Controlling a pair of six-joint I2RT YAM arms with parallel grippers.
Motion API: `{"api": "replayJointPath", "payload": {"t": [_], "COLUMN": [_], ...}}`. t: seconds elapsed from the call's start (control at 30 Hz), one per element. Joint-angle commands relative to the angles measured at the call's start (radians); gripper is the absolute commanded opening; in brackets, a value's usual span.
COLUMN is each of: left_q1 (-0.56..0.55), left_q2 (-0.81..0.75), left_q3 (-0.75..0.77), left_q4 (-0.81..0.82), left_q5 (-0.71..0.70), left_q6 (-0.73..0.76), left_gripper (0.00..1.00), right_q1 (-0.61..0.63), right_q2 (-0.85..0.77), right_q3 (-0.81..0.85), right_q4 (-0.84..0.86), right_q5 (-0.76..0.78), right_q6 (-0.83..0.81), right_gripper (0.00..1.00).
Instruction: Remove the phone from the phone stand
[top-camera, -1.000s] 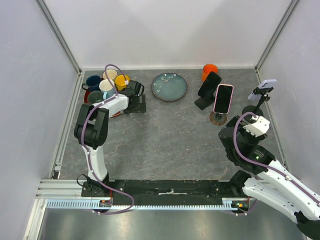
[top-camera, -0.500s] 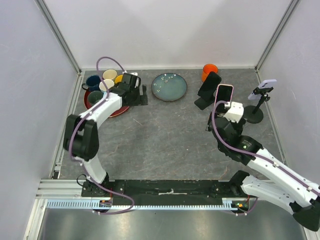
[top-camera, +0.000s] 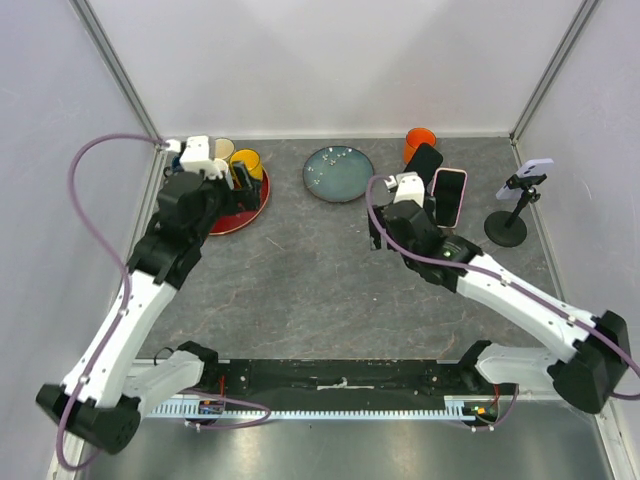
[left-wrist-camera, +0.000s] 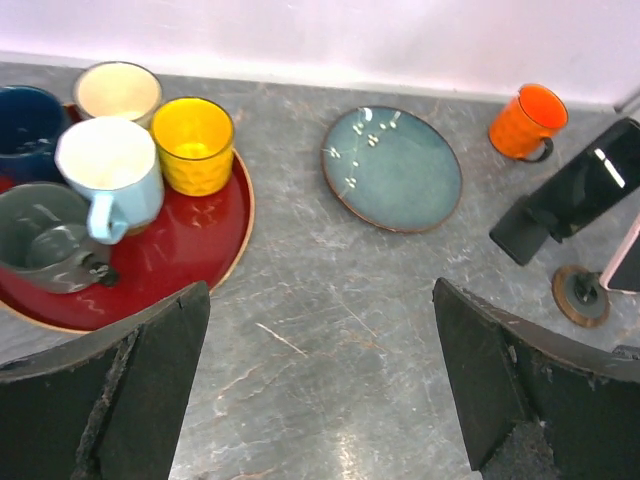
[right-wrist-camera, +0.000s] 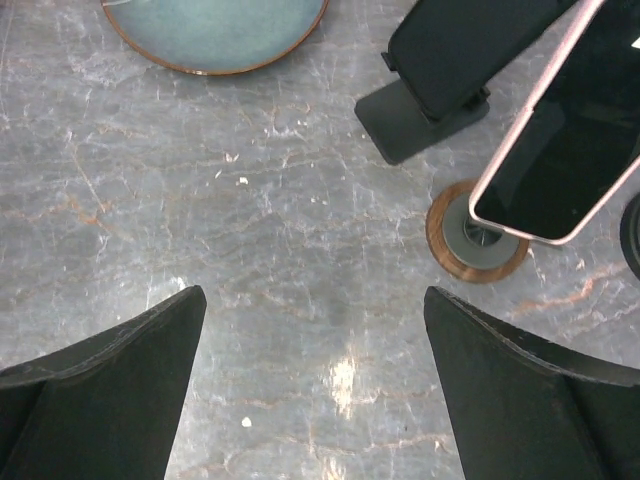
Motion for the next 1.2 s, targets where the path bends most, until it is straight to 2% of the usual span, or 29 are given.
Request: {"api": "replayJointPath", "payload": {"t": [0.0,0.2,0.33,0.53,0.67,0.93,1.17], "left_q1": [0.003,0.003,0.003,0.001,0.001,0.0,0.0], "left_q2": [-0.122,-0.265,-0.279,-0.294,-0.291,-0.28,-0.28], "left_q3": [-0.114,-0.229,-0.238,-0.246,-0.248,-0.251,-0.252], "left_q4": [0.119,0.207,0.219,0.227,0.23,0.23,0.23], "left_q5": [-0.165,-0.2,-0.261,-0.252,-0.252,-0.238,-0.234], "left_q6": [0.069,0.068,0.086,0.088,0.088,0.085,0.085], "left_gripper": [1.0,1.0,1.0,1.0,1.0,0.99,0.99], "right_q1": [-0.053,-0.281,-0.404,-0.54,-0.587,-0.591,-0.591], "right_q2": [0.092,0.172,0.203,0.244,0.267,0.3,0.286], "right_q3": [0.102,0.15,0.138,0.083,0.044,-0.011,-0.037], "right_q4": [0.05,0.097,0.174,0.304,0.361,0.456,0.467], "right_q5": [0.004,-0.004,-0.051,-0.126,-0.189,-0.235,-0.24], "right_q6": [-0.026,-0.003,-0.005,-0.02,-0.02,-0.093,-0.106], "right_gripper": [0.98,0.98,0.98,0.98,0.98,0.98,0.97]}}
